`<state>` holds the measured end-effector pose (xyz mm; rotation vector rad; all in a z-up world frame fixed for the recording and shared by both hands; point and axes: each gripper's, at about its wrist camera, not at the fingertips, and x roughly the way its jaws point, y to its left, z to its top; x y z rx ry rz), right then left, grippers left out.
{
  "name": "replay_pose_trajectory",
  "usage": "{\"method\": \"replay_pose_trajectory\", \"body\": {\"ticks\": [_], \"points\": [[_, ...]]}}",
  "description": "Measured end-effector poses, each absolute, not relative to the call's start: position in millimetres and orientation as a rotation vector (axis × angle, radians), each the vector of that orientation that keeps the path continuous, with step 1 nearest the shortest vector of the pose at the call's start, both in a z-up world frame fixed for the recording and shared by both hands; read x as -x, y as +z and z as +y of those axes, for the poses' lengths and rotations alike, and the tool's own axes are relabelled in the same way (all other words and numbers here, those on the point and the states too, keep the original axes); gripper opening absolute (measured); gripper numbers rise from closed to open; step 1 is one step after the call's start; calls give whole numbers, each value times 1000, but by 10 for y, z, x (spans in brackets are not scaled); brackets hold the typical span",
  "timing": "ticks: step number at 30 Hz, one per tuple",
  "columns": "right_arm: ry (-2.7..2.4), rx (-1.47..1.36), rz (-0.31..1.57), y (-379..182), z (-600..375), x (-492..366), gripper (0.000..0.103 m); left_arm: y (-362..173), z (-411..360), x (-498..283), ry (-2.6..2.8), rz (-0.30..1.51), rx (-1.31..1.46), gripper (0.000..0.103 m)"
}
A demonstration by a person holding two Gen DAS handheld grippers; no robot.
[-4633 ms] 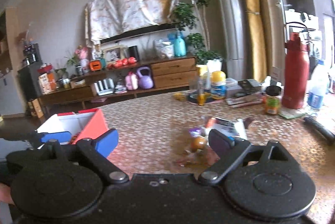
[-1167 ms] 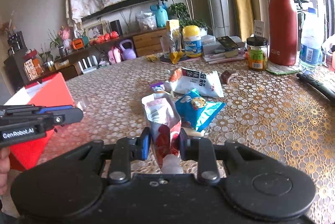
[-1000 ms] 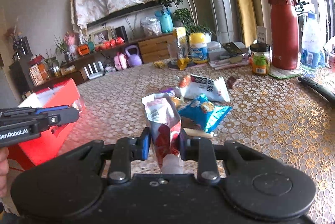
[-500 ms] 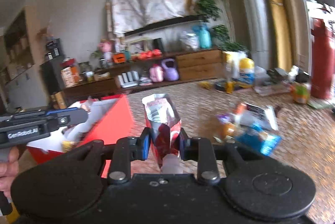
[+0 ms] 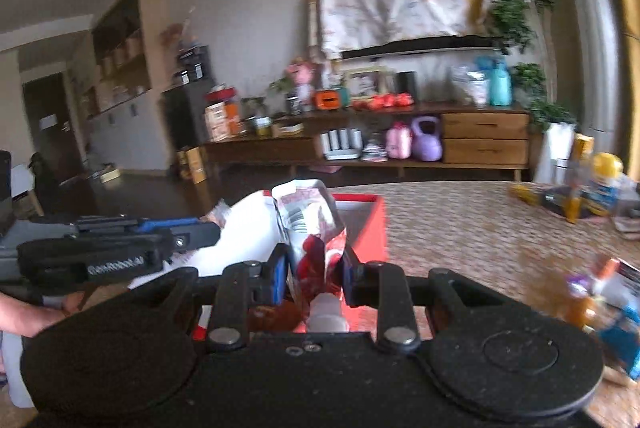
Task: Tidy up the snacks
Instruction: 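Carry both snacks over the box and open both grippers to drop them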
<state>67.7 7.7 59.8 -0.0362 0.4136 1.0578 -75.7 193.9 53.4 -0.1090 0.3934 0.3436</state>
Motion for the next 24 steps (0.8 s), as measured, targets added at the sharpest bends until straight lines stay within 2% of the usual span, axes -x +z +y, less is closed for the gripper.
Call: {"method": "replay_pose_trajectory", "body": {"ticks": [9, 24], "points": [[1149, 120, 495, 439, 687, -669, 26, 277, 2327, 782, 407, 478, 163, 18], [1158, 175, 577, 251, 871, -607, 26, 92, 2426, 701, 412, 529, 211, 19]]}}
